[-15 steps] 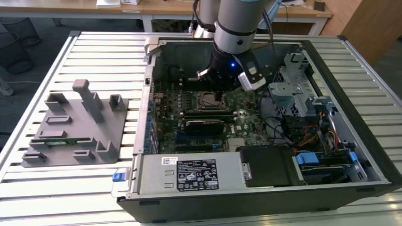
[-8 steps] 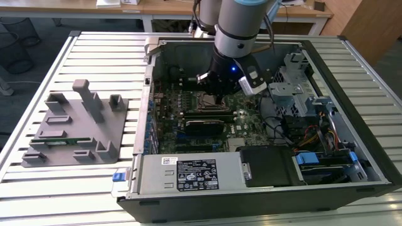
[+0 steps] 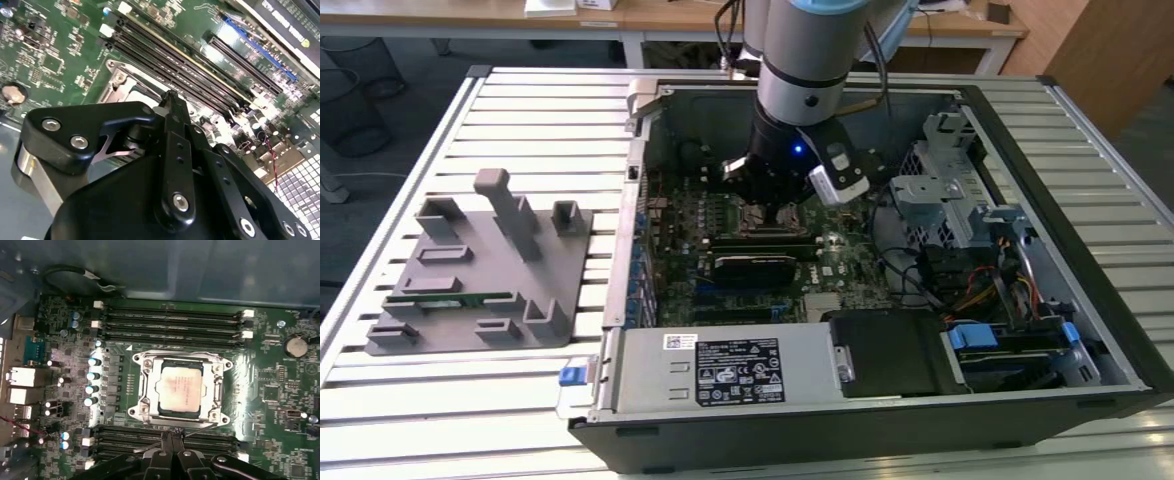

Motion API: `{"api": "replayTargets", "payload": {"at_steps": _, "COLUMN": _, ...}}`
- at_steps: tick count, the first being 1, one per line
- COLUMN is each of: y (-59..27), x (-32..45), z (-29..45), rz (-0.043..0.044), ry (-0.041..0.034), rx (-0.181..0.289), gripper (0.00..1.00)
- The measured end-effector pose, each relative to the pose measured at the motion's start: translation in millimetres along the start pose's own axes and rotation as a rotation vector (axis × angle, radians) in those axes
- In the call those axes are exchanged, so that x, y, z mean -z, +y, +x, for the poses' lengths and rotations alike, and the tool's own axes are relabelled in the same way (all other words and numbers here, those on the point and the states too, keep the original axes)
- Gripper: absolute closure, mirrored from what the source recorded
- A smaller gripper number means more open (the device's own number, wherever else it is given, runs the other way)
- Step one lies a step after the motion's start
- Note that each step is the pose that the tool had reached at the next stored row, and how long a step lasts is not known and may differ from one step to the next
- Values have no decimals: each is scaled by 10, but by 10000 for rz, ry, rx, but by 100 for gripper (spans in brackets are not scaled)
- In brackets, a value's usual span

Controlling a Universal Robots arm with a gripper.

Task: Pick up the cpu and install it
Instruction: 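Install the second cpu locking lever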

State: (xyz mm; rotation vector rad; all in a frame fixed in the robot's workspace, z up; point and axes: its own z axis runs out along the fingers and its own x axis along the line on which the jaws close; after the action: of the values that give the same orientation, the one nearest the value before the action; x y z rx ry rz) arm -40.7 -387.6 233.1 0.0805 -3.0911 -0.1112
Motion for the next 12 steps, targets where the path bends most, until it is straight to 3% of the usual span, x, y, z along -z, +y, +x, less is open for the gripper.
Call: {"api": "replayTargets", "payload": {"at_steps": 12, "y": -10, "x": -110, "z": 41, "rz": -6, "ry": 1, "rx": 1, "gripper": 89}}
